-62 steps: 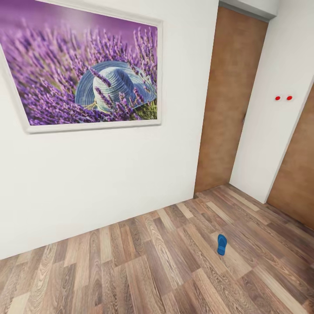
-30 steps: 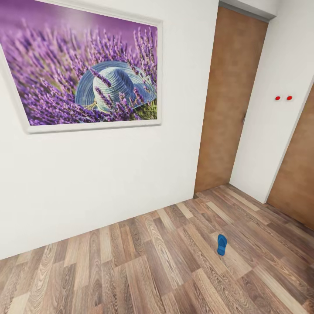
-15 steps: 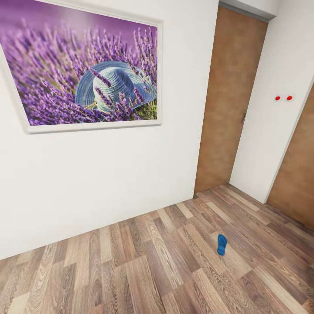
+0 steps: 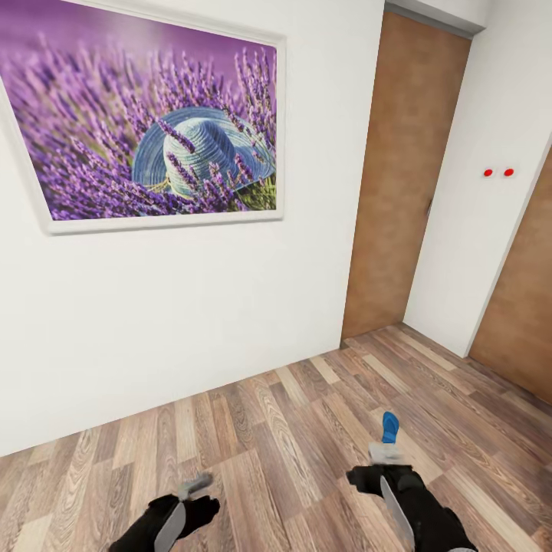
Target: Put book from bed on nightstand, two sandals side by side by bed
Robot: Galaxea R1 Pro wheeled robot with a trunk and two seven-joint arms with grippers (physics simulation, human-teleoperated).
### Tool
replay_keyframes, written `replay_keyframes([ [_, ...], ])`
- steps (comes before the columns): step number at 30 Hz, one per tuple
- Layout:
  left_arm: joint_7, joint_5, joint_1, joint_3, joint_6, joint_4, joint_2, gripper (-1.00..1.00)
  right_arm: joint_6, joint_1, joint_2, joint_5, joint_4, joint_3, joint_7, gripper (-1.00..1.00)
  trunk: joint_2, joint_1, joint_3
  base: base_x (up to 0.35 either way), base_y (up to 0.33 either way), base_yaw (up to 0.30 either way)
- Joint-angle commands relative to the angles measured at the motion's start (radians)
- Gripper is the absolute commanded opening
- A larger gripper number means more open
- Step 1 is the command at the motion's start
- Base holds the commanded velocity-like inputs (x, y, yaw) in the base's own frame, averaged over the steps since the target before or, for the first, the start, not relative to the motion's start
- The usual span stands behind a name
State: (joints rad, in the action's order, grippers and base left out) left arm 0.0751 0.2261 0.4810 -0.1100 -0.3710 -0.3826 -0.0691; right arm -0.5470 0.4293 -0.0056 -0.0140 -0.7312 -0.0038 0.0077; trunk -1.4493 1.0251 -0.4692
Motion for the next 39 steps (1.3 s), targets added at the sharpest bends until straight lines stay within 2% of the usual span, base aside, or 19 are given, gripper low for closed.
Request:
replay_keyframes([
  [1,0.025,0.010,-0.007,-0.002,-0.035,-0.133,-0.014,1.00,-0.015,-0.004,-0.002,-0.006,-0.080,0.000,0.003,1.00,-0.001,0.000,-0.001,0.000,0.000,0.000],
  [2,0.025,0.010,-0.007,-0.002,-0.035,-0.133,-0.014,1.00,-0.015,-0.004,-0.002,-0.006,-0.080,0.000,0.003,1.00,-0.001,0.000,-0.001,0.000,0.000,0.000],
  [6,0.072,0.013,-0.060,0.001,-0.099,-0.296,-0.049,1.00,-0.061,-0.023,-0.007,-0.024,-0.223,0.000,0.012,1.00,-0.001,0.000,-0.001,0.000,0.000,0.000],
  [8,0.089,0.015,-0.091,0.003,-0.118,-0.360,-0.062,1.00,-0.127,-0.039,-0.009,-0.030,-0.329,-0.001,0.014,1.00,-0.001,0.000,-0.001,0.000,0.000,0.000],
  [9,0.103,0.017,-0.111,0.004,-0.128,-0.403,-0.074,1.00,-0.227,-0.063,-0.011,-0.034,-0.449,-0.002,0.015,1.00,-0.001,0.000,-0.001,0.000,0.000,0.000],
  [11,0.104,0.017,-0.114,0.005,-0.129,-0.409,-0.076,1.00,-0.244,-0.071,-0.011,-0.035,-0.474,-0.002,0.015,1.00,-0.001,0.000,-0.001,0.013,0.000,0.000],
  [13,0.104,0.016,-0.124,0.006,-0.132,-0.427,-0.080,1.00,-0.302,-0.110,-0.011,-0.035,-0.569,-0.001,0.014,1.00,-0.001,0.000,-0.001,0.155,-0.053,0.000],
  [17,0.103,0.015,-0.127,0.016,-0.124,-0.433,-0.081,1.00,-0.313,-0.119,-0.011,-0.035,-0.587,-0.001,0.014,1.00,-0.001,0.000,-0.001,0.256,-0.102,0.000],
  [23,0.104,0.015,-0.157,0.094,-0.087,-0.481,-0.080,1.00,-0.323,-0.125,-0.011,-0.035,-0.603,-0.001,0.014,1.00,-0.001,0.000,-0.001,0.292,-0.076,0.000],
  [27,0.103,0.016,-0.187,0.126,-0.080,-0.530,-0.078,1.00,-0.325,-0.126,-0.010,-0.034,-0.607,-0.001,0.014,1.00,-0.001,0.000,-0.001,0.286,-0.027,0.000],
  [32,0.103,0.017,-0.202,0.140,-0.077,-0.556,-0.076,1.00,-0.346,-0.123,-0.011,-0.035,-0.609,-0.010,0.015,1.00,-0.001,0.000,-0.001,0.125,-0.010,0.000],
  [39,0.104,0.017,-0.208,0.142,-0.076,-0.561,-0.074,1.00,-0.427,-0.118,-0.013,-0.034,-0.637,-0.079,0.015,1.00,-0.001,0.000,-0.001,0.091,-0.040,0.000],
])
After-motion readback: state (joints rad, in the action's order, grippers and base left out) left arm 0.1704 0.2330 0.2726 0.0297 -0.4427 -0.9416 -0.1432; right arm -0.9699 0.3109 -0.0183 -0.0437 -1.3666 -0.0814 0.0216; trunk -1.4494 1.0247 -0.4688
